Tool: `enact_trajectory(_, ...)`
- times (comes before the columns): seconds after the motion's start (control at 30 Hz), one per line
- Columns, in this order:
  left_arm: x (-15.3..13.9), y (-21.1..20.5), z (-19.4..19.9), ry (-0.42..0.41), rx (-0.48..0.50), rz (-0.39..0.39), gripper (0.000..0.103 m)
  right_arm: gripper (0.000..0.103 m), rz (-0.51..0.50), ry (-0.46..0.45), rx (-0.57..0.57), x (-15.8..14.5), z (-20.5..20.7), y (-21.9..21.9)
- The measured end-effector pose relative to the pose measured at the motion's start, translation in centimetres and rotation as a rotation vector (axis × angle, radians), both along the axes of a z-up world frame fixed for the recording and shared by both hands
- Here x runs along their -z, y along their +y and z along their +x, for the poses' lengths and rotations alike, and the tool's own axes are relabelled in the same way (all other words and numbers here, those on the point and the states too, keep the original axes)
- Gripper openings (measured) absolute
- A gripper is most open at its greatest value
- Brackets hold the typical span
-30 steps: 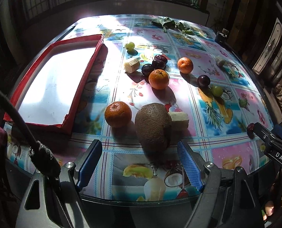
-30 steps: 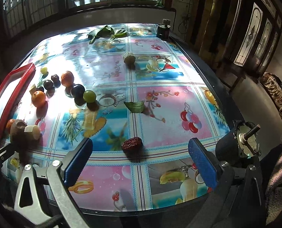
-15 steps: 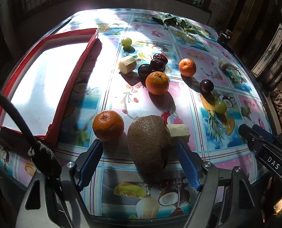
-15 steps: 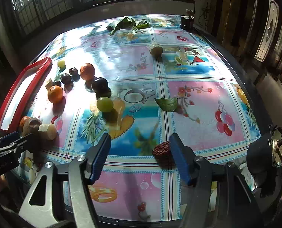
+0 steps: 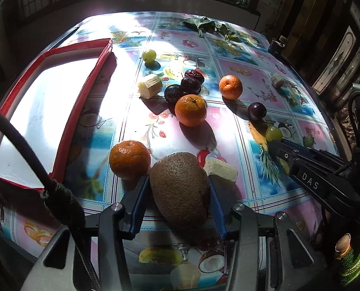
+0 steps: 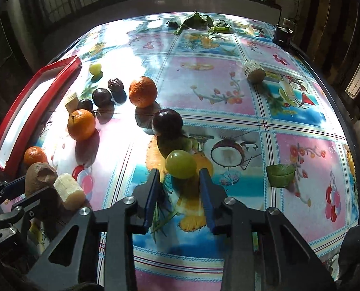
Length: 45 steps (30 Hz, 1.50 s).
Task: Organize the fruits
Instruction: 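Close left tool on the kiwi while right tool closes on the green grape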
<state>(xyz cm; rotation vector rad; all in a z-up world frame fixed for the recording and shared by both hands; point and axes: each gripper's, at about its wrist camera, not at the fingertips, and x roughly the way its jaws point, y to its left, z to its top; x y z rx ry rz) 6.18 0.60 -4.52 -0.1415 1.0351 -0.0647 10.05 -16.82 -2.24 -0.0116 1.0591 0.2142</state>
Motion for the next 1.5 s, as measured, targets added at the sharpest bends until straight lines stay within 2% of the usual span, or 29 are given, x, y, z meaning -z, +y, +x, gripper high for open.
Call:
enact_trajectory(0.03,-0.1,0.0,0.0,0.003,-0.002,-0.002,0.046,0.013,0.033,0.009,0.002,0.0,0.0,-0.3)
enact_trajectory(0.1,-0.3,0.2,-0.2,0.008,-0.004,-0.011,0.046,0.007,0.072,0.022,0.012,-0.1,-0.3,-0.8)
enact_trajectory(0.23,-1.0,0.4,-1.2,0.001,-0.009,-0.003,0.045,0.007,0.102,0.005,0.027,-1.1,-1.5,-1.6)
enact_trajectory(0.47,-2.1,0.5,-2.7,-0.025,0.003,0.005,0.045,0.007,0.089,-0.012,0.034,-1.8,-1.9,-1.8)
enact_trajectory(0.5,-2.2,0.5,-2.8,-0.027,0.004,0.005,0.045,0.011,0.082,-0.020,0.039,-1.8,-1.8,-1.8)
enact_trajectory(0.57,-2.4,0.6,-3.0,-0.032,0.004,0.005,0.045,0.037,0.062,-0.044,0.046,-1.8,-1.5,-1.5)
enact_trajectory(0.6,-2.4,0.6,-3.1,-0.032,0.004,0.002,0.045,0.058,0.060,-0.059,0.050,-1.9,-1.3,-1.3)
enact_trajectory(0.63,-2.4,0.6,-3.1,-0.032,0.004,0.001,0.045,0.066,0.058,-0.072,0.050,-2.0,-1.1,-1.1)
enact_trajectory(0.77,-2.6,0.7,-3.2,-0.034,0.001,0.000,0.045,0.062,0.035,-0.047,0.037,-0.8,0.6,0.0)
enact_trajectory(0.83,-2.8,0.8,-3.4,-0.038,0.000,0.002,0.045,0.040,0.019,-0.011,0.024,0.2,1.1,0.3)
enact_trajectory(0.87,-2.9,0.9,-3.5,-0.043,-0.002,0.004,0.045,0.036,0.024,-0.025,0.023,0.0,1.1,0.2)
enact_trajectory(0.9,-3.0,1.0,-3.6,-0.049,-0.003,0.006,0.045,0.024,0.042,-0.018,0.018,-0.1,1.0,0.1)
enact_trajectory(1.17,-4.0,1.6,-4.3,-0.082,-0.008,0.023,0.045,0.024,0.090,-0.071,0.031,-3.0,-1.5,-0.2)
enact_trajectory(1.5,-4.7,4.6,-4.6,-0.096,-0.063,0.010,0.045,0.024,0.142,-0.092,-0.073,-5.4,-2.9,4.2)
